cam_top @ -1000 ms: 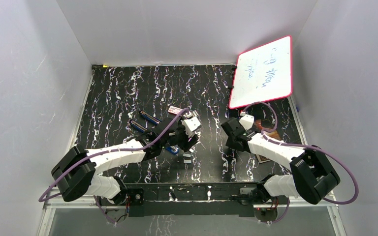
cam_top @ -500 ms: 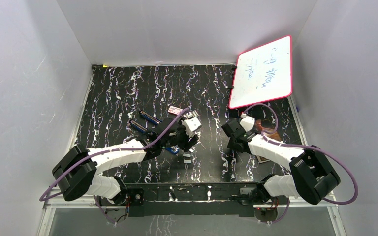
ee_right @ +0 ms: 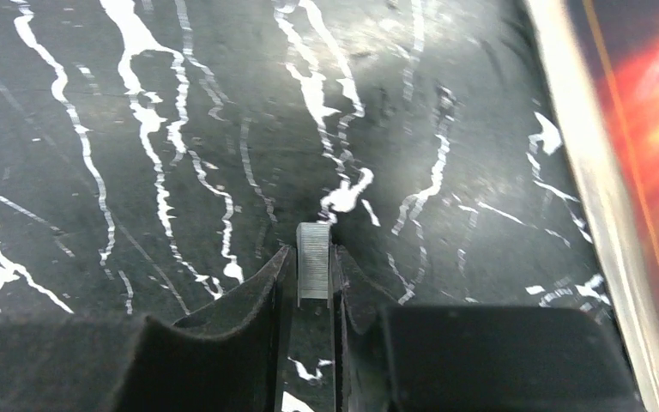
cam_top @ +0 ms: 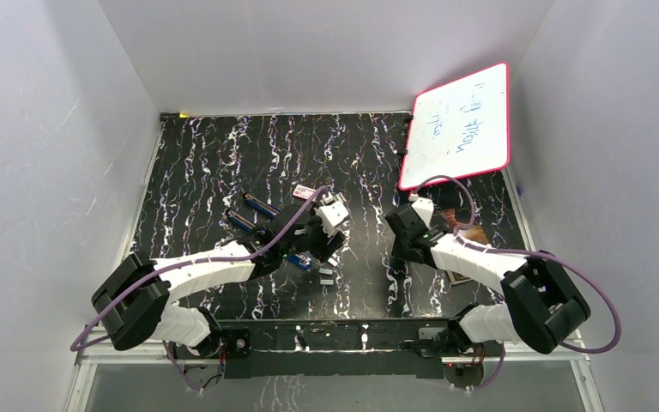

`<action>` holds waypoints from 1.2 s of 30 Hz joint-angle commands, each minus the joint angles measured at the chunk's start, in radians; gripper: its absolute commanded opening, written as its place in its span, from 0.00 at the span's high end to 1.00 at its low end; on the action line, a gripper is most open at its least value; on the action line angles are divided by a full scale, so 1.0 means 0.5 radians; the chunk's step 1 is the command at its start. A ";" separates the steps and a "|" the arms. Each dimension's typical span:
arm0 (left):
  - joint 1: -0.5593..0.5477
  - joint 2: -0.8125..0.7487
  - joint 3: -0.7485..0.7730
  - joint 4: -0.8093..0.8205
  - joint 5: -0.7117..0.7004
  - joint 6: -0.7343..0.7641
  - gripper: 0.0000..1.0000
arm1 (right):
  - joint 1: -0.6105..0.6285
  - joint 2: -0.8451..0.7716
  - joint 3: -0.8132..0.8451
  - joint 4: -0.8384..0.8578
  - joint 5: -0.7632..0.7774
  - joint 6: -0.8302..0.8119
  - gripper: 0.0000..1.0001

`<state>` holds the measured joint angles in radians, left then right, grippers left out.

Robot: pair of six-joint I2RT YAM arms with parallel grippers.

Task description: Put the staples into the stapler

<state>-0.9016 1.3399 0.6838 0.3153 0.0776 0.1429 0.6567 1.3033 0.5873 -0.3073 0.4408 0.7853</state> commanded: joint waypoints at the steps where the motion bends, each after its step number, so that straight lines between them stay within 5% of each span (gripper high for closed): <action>1: 0.084 -0.073 0.065 0.071 -0.108 -0.040 0.44 | 0.015 0.129 0.106 0.241 -0.243 -0.359 0.71; 14: 0.284 -0.255 0.022 -0.029 -0.317 -0.006 0.44 | 0.163 0.644 0.554 0.348 -0.446 -0.910 0.67; 20: 0.294 -0.279 0.007 -0.039 -0.320 -0.022 0.44 | 0.208 0.725 0.627 0.307 -0.422 -0.952 0.50; 26: 0.300 -0.264 0.016 -0.042 -0.289 -0.029 0.43 | 0.211 0.587 0.517 0.251 -0.377 -1.017 0.45; 32: 0.303 -0.232 0.040 -0.029 -0.242 -0.044 0.43 | 0.207 0.517 0.446 0.112 -0.529 -1.031 0.46; 36: 0.303 -0.222 0.039 -0.011 -0.223 -0.069 0.43 | 0.208 0.503 0.408 0.114 -0.539 -1.016 0.58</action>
<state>-0.7544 1.2343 0.6834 0.2916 -0.0536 0.1230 0.7597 1.5711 0.8215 -0.2081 0.2005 0.2726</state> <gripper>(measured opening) 0.570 0.459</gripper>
